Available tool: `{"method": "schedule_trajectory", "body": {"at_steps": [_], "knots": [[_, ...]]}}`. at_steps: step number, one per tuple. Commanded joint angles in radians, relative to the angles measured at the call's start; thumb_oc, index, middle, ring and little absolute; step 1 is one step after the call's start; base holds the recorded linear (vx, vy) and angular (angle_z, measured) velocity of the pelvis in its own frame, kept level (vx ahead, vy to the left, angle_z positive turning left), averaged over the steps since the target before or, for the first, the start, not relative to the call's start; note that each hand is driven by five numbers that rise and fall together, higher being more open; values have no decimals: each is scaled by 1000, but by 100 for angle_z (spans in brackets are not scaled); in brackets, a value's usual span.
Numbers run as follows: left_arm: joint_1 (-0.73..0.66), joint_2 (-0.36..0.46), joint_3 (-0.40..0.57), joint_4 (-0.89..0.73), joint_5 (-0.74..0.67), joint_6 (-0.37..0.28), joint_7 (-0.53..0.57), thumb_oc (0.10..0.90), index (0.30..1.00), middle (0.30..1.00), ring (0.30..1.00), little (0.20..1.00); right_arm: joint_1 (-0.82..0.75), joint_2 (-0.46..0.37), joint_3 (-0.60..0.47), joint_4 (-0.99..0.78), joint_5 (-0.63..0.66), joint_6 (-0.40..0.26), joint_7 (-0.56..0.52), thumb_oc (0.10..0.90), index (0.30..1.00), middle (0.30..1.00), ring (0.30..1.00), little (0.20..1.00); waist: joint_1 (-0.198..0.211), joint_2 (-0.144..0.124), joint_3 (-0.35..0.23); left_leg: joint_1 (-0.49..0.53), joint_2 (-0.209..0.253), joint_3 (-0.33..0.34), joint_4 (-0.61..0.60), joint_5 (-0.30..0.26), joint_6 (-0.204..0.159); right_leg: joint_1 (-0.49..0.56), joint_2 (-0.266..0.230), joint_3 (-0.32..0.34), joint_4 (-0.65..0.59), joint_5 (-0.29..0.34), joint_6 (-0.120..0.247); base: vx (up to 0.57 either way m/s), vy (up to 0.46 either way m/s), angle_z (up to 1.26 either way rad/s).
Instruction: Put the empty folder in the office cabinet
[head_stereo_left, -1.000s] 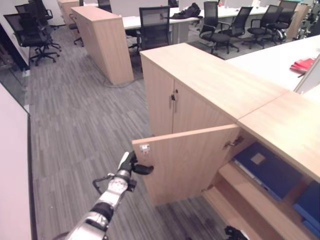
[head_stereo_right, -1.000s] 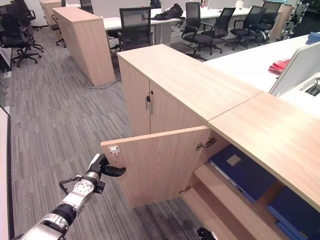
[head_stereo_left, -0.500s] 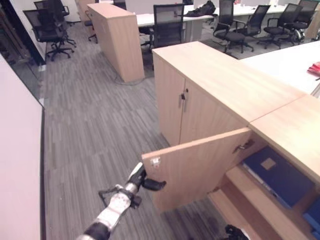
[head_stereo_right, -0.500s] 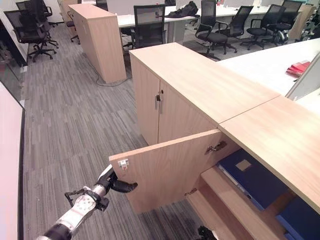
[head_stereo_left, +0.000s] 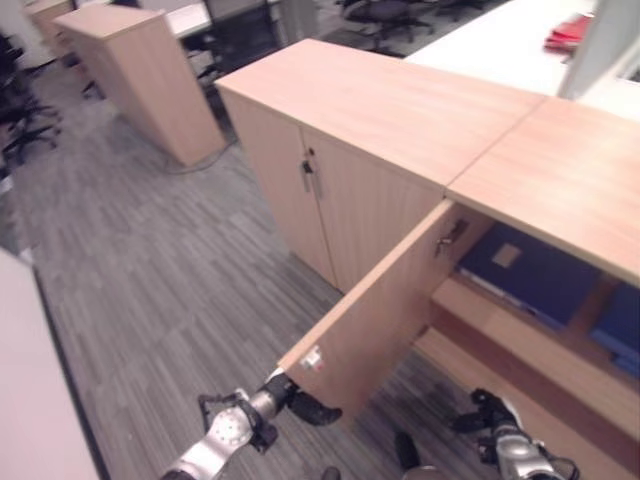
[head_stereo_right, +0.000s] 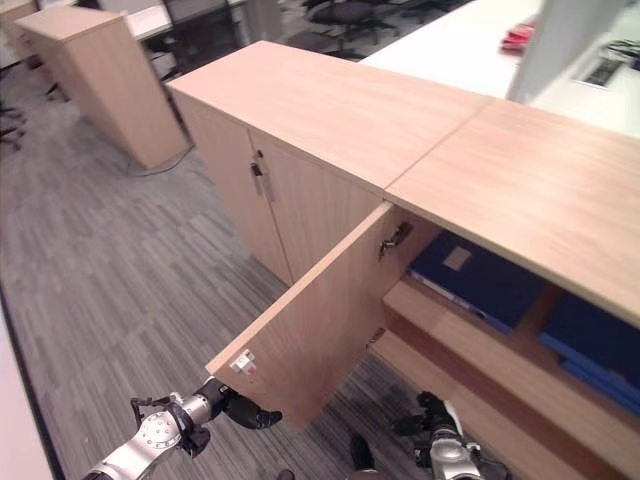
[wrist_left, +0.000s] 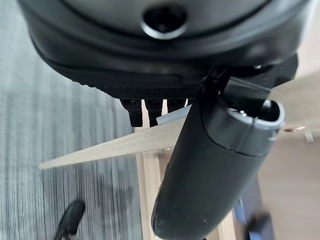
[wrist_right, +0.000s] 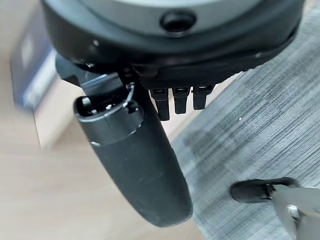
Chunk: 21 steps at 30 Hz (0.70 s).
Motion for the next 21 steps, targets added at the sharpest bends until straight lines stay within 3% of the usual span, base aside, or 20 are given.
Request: {"method": "schedule_trajectory", "body": {"at_steps": [1, 2, 3, 4, 5, 7, 8, 9, 12, 17, 19, 20, 21], "knots": [[-90, -37, 3, -128, -21, -91, -17, 800, 900, 900, 900, 900, -2, -6, 20, -9, 38, -25, -3, 800, 900, 900, 900, 900, -44, 8, -37, 17, 56, 75, 8, -54, -56, -4, -19, 1, 73, -45, 96, -90, 121, -87], [-90, -37, 3, -128, -21, -91, -17, 800, 900, 900, 900, 900, -2, -6, 20, -9, 38, -24, -3, 800, 900, 900, 900, 900, -43, 7, -37, 16, 56, 77, 8, -53, -56, -5, -20, 3, 72, -44, 96, -165, 161, -133], [-102, -42, -5, -135, -26, -94, -16, 800, 900, 900, 900, 900, -24, 16, 19, -10, 43, -20, -6, 800, 900, 900, 900, 900, -53, 7, -21, 31, 54, 150, -12, -71, -35, -49, -33, 12, 59, -1, 136, -171, 102, -105], [-106, -43, -5, -140, -34, -91, -15, 800, 900, 900, 900, 900, -28, 24, 17, -11, 41, -17, -4, 800, 900, 900, 900, 900, -49, 11, -8, 25, 58, 180, -17, -67, -33, -75, -49, -30, 59, 8, 143, -318, 101, -95], [-115, -44, -7, -140, -41, -89, -11, 800, 900, 900, 900, 900, -36, 30, 18, -8, 35, -14, -6, 800, 900, 900, 900, 900, -30, 22, 13, 11, 69, 220, -19, -51, -38, -113, -79, -137, 84, 13, 132, -355, 37, -103], [-120, -57, -10, -128, -40, -84, -1, 800, 900, 900, 900, 900, -40, 48, 29, -5, 18, -11, -10, 800, 900, 900, 900, 900, 5, 46, 20, -15, 88, 320, -27, -28, -42, -96, -159, -445, 158, -46, 102, -337, 104, -129], [-119, -66, -3, -127, -45, -82, 1, 800, 900, 900, 900, 900, -33, 59, 34, -3, 10, -11, -12, 800, 900, 900, 900, 900, 17, 45, 13, -31, 89, 376, -25, -11, -40, -66, -188, -550, 192, -68, 86, -282, 100, -95], [-115, -74, 4, -127, -45, -81, 4, 800, 900, 900, 900, 900, -30, 65, 37, -1, 8, -12, -12, 800, 900, 900, 900, 900, 20, 38, 3, -40, 85, 410, -28, 0, -36, -43, -192, -588, 196, -71, 79, -200, 67, -121], [-85, -102, 34, -131, -51, -80, 15, 800, 900, 900, 900, 900, -6, 79, 34, 4, 2, -13, -12, 800, 900, 900, 900, 900, 37, 17, -29, -23, 79, 509, -59, 11, -26, 12, -175, -601, 198, -94, 80, -106, -15, -130], [-48, -131, 63, -134, -83, -72, 31, 800, 900, 900, 900, 900, 34, 78, 3, 39, -2, -1, -20, 800, 900, 900, 900, 900, 60, -8, -57, -23, 105, 639, -53, 22, -40, 78, -232, -740, 112, -29, 107, -70, -185, -95], [-33, -129, 74, -135, -79, -70, 36, 800, 900, 900, 900, 900, 34, 79, 3, 53, -6, 6, -26, 800, 900, 900, 900, 900, 59, -16, -68, -14, 124, 671, -57, 29, -46, 79, -223, -715, 86, -13, 110, 57, -305, -94], [-25, -137, 103, -106, -81, -74, 58, 800, 900, 900, 900, 900, 52, 76, 7, 65, -13, 9, -24, 800, 900, 900, 900, 900, 52, -22, -79, 15, 149, 695, -54, 34, -58, 86, -182, -661, 48, -21, 102, 115, -300, -94], [-25, -138, 103, -105, -81, -75, 58, 800, 900, 900, 900, 900, 52, 76, 8, 66, -13, 9, -24, 800, 900, 900, 900, 900, 54, -22, -78, 17, 150, 697, -54, 34, -59, 87, -180, -659, 47, -20, 101, 92, -219, -121]]}}
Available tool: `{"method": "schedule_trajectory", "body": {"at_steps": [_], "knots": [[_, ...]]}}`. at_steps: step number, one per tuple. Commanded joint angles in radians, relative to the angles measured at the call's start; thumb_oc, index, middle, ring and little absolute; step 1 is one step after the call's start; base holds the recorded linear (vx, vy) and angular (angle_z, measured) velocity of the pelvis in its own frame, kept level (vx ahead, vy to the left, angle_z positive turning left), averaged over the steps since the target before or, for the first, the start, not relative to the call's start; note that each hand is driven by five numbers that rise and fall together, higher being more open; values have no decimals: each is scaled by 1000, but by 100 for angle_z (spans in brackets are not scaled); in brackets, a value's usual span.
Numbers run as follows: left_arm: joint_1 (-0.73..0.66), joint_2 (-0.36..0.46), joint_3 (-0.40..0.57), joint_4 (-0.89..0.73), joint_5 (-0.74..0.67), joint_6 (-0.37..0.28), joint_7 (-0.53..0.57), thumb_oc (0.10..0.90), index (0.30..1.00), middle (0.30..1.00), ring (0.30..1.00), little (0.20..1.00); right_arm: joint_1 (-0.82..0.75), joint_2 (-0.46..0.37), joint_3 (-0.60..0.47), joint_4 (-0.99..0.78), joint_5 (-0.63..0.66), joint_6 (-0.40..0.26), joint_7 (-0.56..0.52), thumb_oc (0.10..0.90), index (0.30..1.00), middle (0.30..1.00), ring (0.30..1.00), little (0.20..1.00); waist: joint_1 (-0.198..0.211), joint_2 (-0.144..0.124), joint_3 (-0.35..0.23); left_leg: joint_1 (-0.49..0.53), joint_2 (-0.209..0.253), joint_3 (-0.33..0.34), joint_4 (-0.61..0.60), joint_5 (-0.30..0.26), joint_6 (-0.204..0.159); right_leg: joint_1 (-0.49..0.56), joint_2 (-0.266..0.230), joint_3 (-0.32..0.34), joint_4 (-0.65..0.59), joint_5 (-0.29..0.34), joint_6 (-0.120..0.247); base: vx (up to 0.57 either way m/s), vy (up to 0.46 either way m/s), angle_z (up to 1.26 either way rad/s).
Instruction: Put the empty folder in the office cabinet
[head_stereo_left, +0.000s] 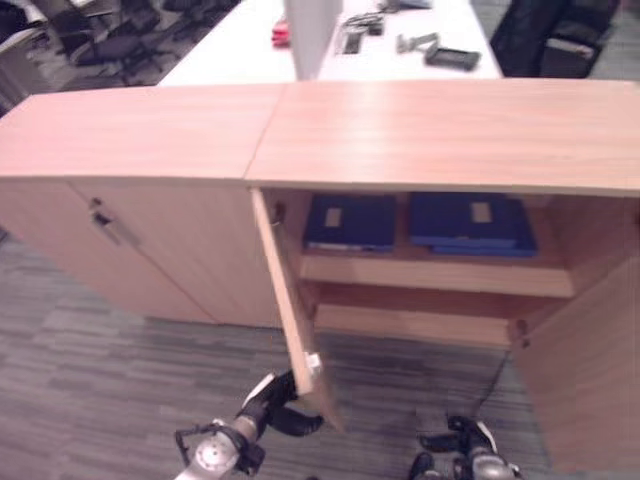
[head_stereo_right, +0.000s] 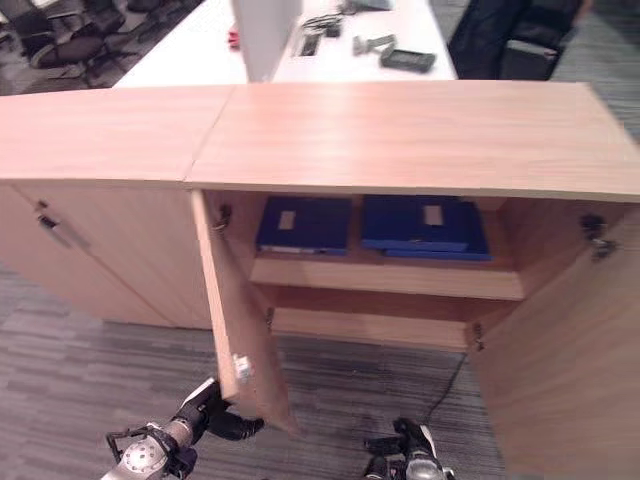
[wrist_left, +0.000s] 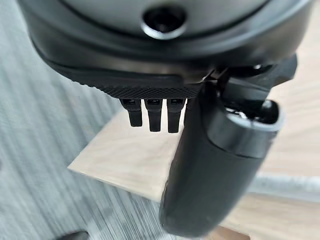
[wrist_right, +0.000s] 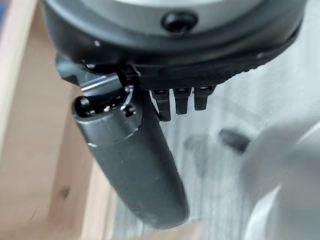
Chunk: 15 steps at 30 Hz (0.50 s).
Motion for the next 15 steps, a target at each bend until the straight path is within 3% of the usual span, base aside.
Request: {"method": "schedule_trajectory", "body": {"at_steps": [1, 6, 11, 12, 13, 14, 15], "knots": [[-157, -105, -12, -136, -5, -129, -34, 800, 900, 900, 900, 900, -31, -40, 24, 17, -15, -20, -18, 800, 900, 900, 900, 900, -27, 13, -32, -2, -14, -5, -90, 49, -35, 88, -91, -24, -64, 23, 149, 61, -158, -119], [-219, -163, 51, 5, -18, -122, 52, 800, 900, 900, 900, 900, 22, -55, 20, 20, -9, -23, -15, 800, 900, 900, 900, 900, -91, 17, -44, 24, 70, 17, -48, 85, -90, 127, -7, 23, -97, -23, 108, 75, -250, -89], [-287, -196, 84, 89, -32, -129, 112, 800, 900, 900, 900, 900, 50, -74, 32, 37, -16, -23, -15, 800, 900, 900, 900, 900, -132, 17, -41, 21, 147, 9, 68, 110, -121, 152, 53, 63, -89, -72, 63, 81, -186, -27], [-319, -198, 107, 144, -35, -135, 145, 800, 900, 900, 900, 900, 44, -89, 42, 45, -23, -22, -16, 800, 900, 900, 900, 900, -133, 17, -32, 5, 171, -34, 157, 150, -127, 161, 83, 99, -77, -93, 38, 149, -198, -35], [-336, -198, 113, 173, -39, -138, 163, 800, 900, 900, 900, 900, 39, -98, 46, 51, -24, -20, -16, 800, 900, 900, 900, 900, -126, 15, -27, -10, 166, -83, 188, 166, -121, 164, 92, 115, -67, -103, 29, 105, -144, -45], [-338, -198, 114, 175, -39, -138, 164, 800, 900, 900, 900, 900, 38, -98, 46, 51, -24, -20, -16, 800, 900, 900, 900, 900, -127, 14, -29, -14, 165, -83, 186, 171, -120, 159, 91, 115, -66, -100, 28, 122, -87, -84], [-368, -188, 133, 219, -44, -141, 190, 800, 900, 900, 900, 900, 37, -110, 50, 61, -25, -17, -18, 800, 900, 900, 900, 900, -105, 0, -26, -59, 108, -198, 185, 134, -89, 167, 89, 159, -54, -116, 28, 86, -54, -97]]}}
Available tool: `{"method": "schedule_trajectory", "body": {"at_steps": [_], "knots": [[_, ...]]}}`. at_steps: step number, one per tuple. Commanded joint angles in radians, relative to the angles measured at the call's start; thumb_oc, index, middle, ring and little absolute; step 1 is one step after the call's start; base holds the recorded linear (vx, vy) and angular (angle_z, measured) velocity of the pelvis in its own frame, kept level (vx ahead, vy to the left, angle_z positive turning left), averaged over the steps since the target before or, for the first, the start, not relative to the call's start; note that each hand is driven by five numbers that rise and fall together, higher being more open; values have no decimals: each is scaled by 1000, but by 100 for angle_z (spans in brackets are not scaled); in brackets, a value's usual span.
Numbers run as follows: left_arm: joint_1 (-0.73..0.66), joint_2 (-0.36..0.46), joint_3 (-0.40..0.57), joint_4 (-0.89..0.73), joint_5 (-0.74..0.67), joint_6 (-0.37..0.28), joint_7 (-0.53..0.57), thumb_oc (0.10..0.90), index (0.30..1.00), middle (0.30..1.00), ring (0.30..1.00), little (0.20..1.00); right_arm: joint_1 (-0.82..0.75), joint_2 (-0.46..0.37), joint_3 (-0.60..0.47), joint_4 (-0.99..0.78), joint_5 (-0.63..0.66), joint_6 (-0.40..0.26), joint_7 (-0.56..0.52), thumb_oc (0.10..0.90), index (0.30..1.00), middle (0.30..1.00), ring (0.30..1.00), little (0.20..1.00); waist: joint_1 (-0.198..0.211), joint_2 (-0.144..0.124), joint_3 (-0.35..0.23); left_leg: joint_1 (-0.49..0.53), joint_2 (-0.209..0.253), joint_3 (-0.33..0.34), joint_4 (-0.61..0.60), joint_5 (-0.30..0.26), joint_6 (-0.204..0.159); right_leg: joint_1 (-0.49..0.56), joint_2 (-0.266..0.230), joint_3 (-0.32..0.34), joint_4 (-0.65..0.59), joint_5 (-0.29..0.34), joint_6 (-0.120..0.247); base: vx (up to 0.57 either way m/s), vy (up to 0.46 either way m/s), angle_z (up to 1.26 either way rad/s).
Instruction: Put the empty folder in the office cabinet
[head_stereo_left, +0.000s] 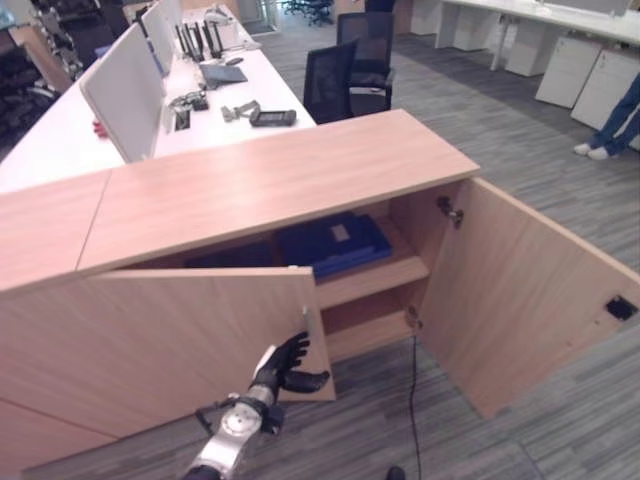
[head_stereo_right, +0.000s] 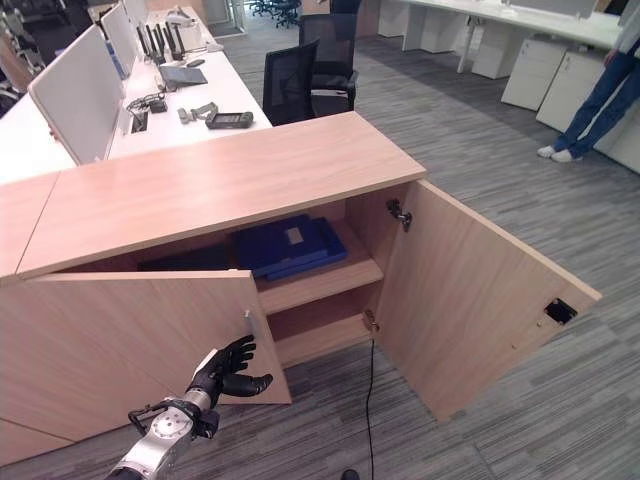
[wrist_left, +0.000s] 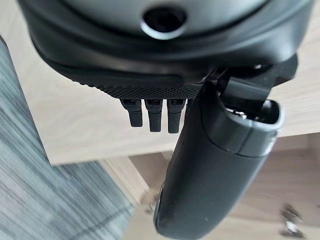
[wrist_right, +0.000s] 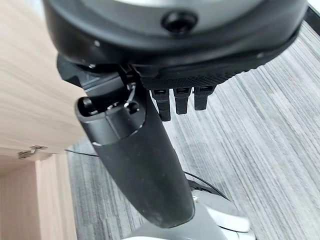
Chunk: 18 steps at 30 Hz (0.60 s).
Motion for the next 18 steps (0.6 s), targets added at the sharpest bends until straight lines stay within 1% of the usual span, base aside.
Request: {"method": "schedule_trajectory", "body": {"at_steps": [1, 2, 3, 5, 7, 10, 13, 14, 15, 16, 18], "knots": [[-189, -21, 18, -48, -38, -114, 38, 800, 900, 900, 900, 900, -92, -55, 5, 25, -17, -35, -20, 800, 900, 900, 900, 900, -10, -21, 14, -95, -27, -137, -108, 120, -14, 67, -42, 30, 60, -137, 116, 270, -77, -120], [-224, -1, 41, 9, -39, -118, 60, 800, 900, 900, 900, 900, -98, -68, 3, 34, -12, -36, -19, 800, 900, 900, 900, 900, 19, -37, 18, -142, -100, -254, -138, 49, -1, 84, -42, 81, 65, -154, 120, 251, -24, -65], [-244, 18, 55, 29, -38, -120, 73, 800, 900, 900, 900, 900, -105, -75, 3, 27, -8, -39, -16, 800, 900, 900, 900, 900, 27, -39, 20, -165, -128, -302, -165, 53, -4, 87, -37, 100, 63, -156, 121, 293, -30, -78], [-266, 54, 88, 57, -34, -129, 95, 800, 900, 900, 900, 900, -117, -84, 12, 10, -2, -52, -14, 800, 900, 900, 900, 900, 43, -43, 31, -210, -166, -376, -165, 64, -15, 89, -29, 140, 74, -157, 123, 136, -12, -60], [-294, 94, 120, 118, -31, -128, 104, 800, 900, 900, 900, 900, -118, -86, 10, -5, 6, -60, -4, 800, 900, 900, 900, 900, 30, -42, 29, -192, -158, -370, -184, 60, -20, 94, -23, 169, 69, -160, 131, 114, 28, -77], [-309, 136, 150, 154, -20, -125, 110, 800, 900, 900, 900, 900, -93, -85, 4, -26, 11, -66, 10, 800, 900, 900, 900, 900, 17, -34, 8, -133, -145, -329, -237, 55, -17, 114, -28, 178, 53, -158, 137, 169, 71, -80], [-336, 193, 180, 195, -19, -124, 115, 800, 900, 900, 900, 900, -80, -82, 4, -41, 12, -67, 24, 800, 900, 900, 900, 900, 2, -31, -5, -77, -146, -292, -297, 58, -12, 116, -33, 189, 50, -148, 152, 103, 83, -56], [-336, 193, 180, 196, -19, -125, 115, 800, 900, 900, 900, 900, -80, -82, 4, -41, 12, -67, 24, 800, 900, 900, 900, 900, 3, -32, -5, -75, -145, -291, -299, 59, -12, 117, -33, 190, 50, -148, 152, 68, 107, -43], [-357, 233, 189, 241, -10, -122, 111, 800, 900, 900, 900, 900, -72, -82, 4, -40, 10, -65, 32, 800, 900, 900, 900, 900, -6, -29, -14, -48, -148, -265, -333, 61, -9, 110, -36, 198, 48, -139, 164, 51, 76, -22], [-358, 233, 188, 242, -11, -123, 110, 800, 900, 900, 900, 900, -72, -82, 4, -40, 10, -65, 32, 800, 900, 900, 900, 900, -5, -29, -13, -46, -148, -264, -335, 61, -9, 111, -36, 199, 48, -139, 164, 70, 104, -13], [-397, 281, 198, 300, 5, -117, 109, 800, 900, 900, 900, 900, -56, -81, 7, -40, 3, -64, 44, 800, 900, 900, 900, 900, -14, -28, -27, -14, -152, -234, -380, 62, -2, 107, -42, 205, 46, -135, 179, 77, 105, -20]]}}
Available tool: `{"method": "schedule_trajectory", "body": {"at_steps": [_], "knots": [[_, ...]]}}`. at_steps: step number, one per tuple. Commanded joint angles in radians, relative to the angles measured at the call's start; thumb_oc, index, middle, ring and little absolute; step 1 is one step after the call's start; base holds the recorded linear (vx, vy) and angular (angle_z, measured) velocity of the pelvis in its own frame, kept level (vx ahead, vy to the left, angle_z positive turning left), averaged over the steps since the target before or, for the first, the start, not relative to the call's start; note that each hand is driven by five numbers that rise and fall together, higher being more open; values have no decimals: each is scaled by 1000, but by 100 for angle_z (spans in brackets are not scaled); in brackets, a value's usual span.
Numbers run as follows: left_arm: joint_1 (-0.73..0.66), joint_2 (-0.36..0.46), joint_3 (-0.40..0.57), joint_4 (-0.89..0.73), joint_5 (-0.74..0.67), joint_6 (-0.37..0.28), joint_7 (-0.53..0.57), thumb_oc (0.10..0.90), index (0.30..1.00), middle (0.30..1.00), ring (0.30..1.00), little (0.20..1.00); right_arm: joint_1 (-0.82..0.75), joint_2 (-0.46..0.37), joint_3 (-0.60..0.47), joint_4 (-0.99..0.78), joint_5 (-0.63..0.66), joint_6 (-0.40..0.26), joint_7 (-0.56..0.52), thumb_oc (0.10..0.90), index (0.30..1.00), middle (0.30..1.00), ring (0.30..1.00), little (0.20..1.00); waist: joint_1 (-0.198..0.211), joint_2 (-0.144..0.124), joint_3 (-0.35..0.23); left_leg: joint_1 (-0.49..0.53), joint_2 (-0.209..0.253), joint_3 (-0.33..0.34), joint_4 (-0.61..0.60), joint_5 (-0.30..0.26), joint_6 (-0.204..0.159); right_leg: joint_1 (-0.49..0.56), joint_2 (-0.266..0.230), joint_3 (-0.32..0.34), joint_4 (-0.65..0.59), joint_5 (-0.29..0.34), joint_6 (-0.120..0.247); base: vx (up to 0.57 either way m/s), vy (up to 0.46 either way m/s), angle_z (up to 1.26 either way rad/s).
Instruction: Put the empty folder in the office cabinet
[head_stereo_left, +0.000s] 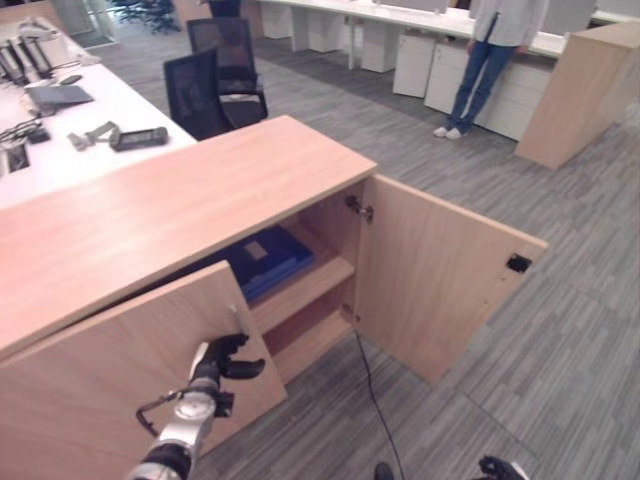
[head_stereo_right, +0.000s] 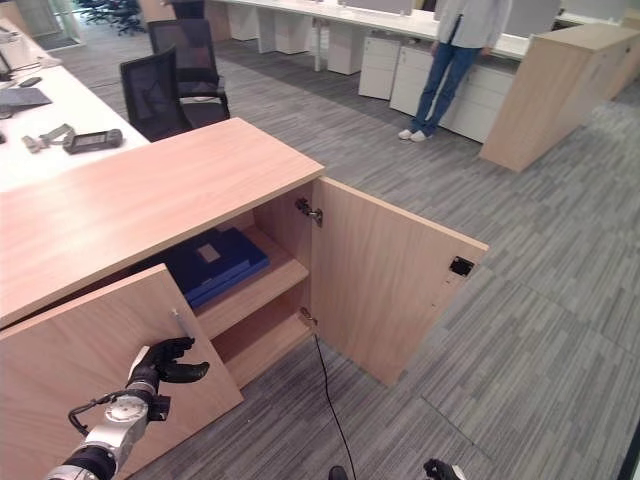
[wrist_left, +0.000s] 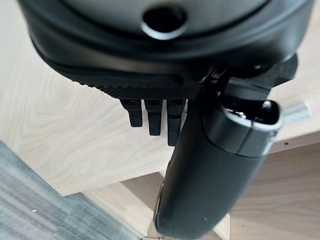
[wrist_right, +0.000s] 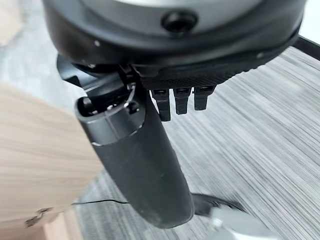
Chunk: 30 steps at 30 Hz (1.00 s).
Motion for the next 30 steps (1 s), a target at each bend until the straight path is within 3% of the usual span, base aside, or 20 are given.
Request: {"method": "schedule_trajectory", "body": {"at_steps": [1, 8, 13, 17, 18, 21, 23, 24, 25, 26, 27, 30], "knots": [[-254, 129, 87, 63, 33, -111, 31, 800, 900, 900, 900, 900, -38, -34, 8, -22, 0, -36, 3, 800, 900, 900, 900, 900, -2, 5, -61, 22, 36, 4, 23, -26, -75, 78, -18, 20, 94, -164, 94, 77, 156, -26], [-326, 236, 116, 205, 39, -97, 18, 800, 900, 900, 900, 900, 1, -32, 16, -55, 3, -41, 26, 800, 900, 900, 900, 900, -24, -11, -81, 45, 22, 28, 6, -46, -59, 70, -36, 15, 112, -160, 117, 26, 93, -8], [-323, 230, 126, 202, 36, -100, 24, 800, 900, 900, 900, 900, 4, -20, 25, -68, 3, -39, 28, 800, 900, 900, 900, 900, -15, -27, -86, 49, 16, 37, 4, -57, -49, 60, -50, 15, 118, -149, 132, -15, 59, -5], [-252, 136, 104, 35, 30, -121, 35, 800, 900, 900, 900, 900, -3, -2, 6, -56, 11, -36, 16, 800, 900, 900, 900, 900, 4, -31, -81, 47, 6, 27, 3, -64, -37, 60, -63, -3, 118, -145, 136, -31, 39, -7], [-191, 60, 78, -107, 12, -133, 28, 800, 900, 900, 900, 900, -13, 14, -8, -57, 15, -36, 9, 800, 900, 900, 900, 900, 20, -31, -67, 42, 3, 20, 5, -67, -29, 47, -67, -18, 145, -146, 138, -81, 25, 8], [-89, -36, 31, -242, -1, -142, -11, 800, 900, 900, 900, 900, -43, 33, -31, -52, 22, -29, -4, 800, 900, 900, 900, 900, 34, -19, -31, 33, 10, 30, 7, -70, -17, -26, -66, -60, 262, -140, 155, -128, 39, 5], [-22, -104, -31, -312, -21, -134, -57, 800, 900, 900, 900, 900, -68, 44, -49, -47, 31, -23, -8, 800, 900, 900, 900, 900, 33, 2, 2, 33, 21, 48, 14, -68, -11, -102, -75, -127, 388, -117, 190, -128, -16, -37], [28, -127, -72, -354, -7, -126, -85, 800, 900, 900, 900, 900, -81, 48, -58, -42, 28, -17, -19, 800, 900, 900, 900, 900, 44, 7, 5, 33, 22, 73, 12, -73, -15, -99, -135, -196, 340, -111, 181, -52, -84, -76], [30, -127, -73, -356, -7, -125, -85, 800, 900, 900, 900, 900, -80, 48, -59, -42, 28, -17, -19, 800, 900, 900, 900, 900, 43, 8, 6, 35, 23, 71, 12, -74, -15, -94, -135, -199, 335, -110, 181, -30, -313, -53], [56, -150, -138, -366, 18, -112, -122, 800, 900, 900, 900, 900, -114, 39, -41, -26, 3, -10, -28, 800, 900, 900, 900, 900, 51, 16, 6, 20, 44, 103, -2, -66, -41, -106, -212, -267, 200, -45, 160, 85, -358, -40], [66, -161, -159, -336, 32, -107, -136, 800, 900, 900, 900, 900, -105, 37, -51, -12, 15, -9, -25, 800, 900, 900, 900, 900, 36, 10, -2, 27, 39, 104, -2, -72, -50, -100, -205, -228, 139, -20, 165, 121, -433, -35], [94, -184, -170, -255, 65, -107, -141, 800, 900, 900, 900, 900, -89, 22, -41, 3, 3, -10, -18, 800, 900, 900, 900, 900, 20, 22, -21, 39, 61, 116, 1, -68, -75, -66, -174, -191, 64, -13, 160, 168, -273, -46]]}}
